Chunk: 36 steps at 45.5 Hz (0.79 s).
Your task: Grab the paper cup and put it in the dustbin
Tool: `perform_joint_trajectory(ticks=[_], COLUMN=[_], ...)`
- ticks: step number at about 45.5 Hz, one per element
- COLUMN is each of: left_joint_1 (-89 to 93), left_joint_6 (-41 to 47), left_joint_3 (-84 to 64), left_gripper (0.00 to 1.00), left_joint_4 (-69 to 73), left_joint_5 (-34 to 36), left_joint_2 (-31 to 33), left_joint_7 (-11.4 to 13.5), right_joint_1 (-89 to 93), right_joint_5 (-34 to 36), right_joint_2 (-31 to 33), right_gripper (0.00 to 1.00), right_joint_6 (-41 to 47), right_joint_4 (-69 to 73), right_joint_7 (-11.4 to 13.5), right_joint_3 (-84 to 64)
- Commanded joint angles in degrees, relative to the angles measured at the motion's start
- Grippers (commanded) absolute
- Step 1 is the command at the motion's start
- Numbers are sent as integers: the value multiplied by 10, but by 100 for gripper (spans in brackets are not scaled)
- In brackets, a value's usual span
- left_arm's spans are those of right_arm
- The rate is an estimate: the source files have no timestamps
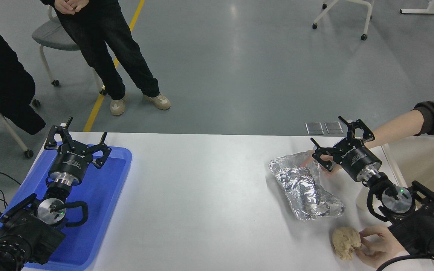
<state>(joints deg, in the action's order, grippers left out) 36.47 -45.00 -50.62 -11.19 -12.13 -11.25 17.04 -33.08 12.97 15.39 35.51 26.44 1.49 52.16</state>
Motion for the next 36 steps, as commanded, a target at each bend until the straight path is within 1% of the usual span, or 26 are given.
perform_joint_trajectory(ticks=[1, 13, 18, 23, 25, 29, 33, 36], left_joint_1=[0, 0, 0, 0, 0, 0, 0, 0], left_joint_6=[0, 0, 0, 0, 0, 0, 0, 0], left_joint_3=[0, 0, 0, 0, 0, 0, 0, 0], left_gripper=[100, 100, 100, 100, 100, 100, 100, 100], left_joint_4=[0, 0, 0, 0, 0, 0, 0, 0], left_joint_5=[0, 0, 0, 0, 0, 0, 0, 0], left_joint_2=[0, 0, 0, 0, 0, -1, -1, -1], left_joint_7=[0, -1, -1, -1, -1, -1, -1, -1], right_joint_1=[-1, -9, -18, -42, -62, -99, -140, -177], right_joint_5=[-1, -15, -35, -72, -104, -144, -159, -163], right_joint_2=[0, 0, 0, 5, 24, 62, 96, 121], right_gripper=[100, 100, 100, 100, 100, 100, 100, 100], right_joint_6=[0, 1, 0, 0, 1, 1, 1, 1], right_joint_4=[0, 1, 5, 6, 10, 24, 39, 44], right_joint_7=[0, 1, 4, 7, 9, 11, 11, 15], right_joint_3=[0, 0, 0, -5, -21, -66, -121, -167])
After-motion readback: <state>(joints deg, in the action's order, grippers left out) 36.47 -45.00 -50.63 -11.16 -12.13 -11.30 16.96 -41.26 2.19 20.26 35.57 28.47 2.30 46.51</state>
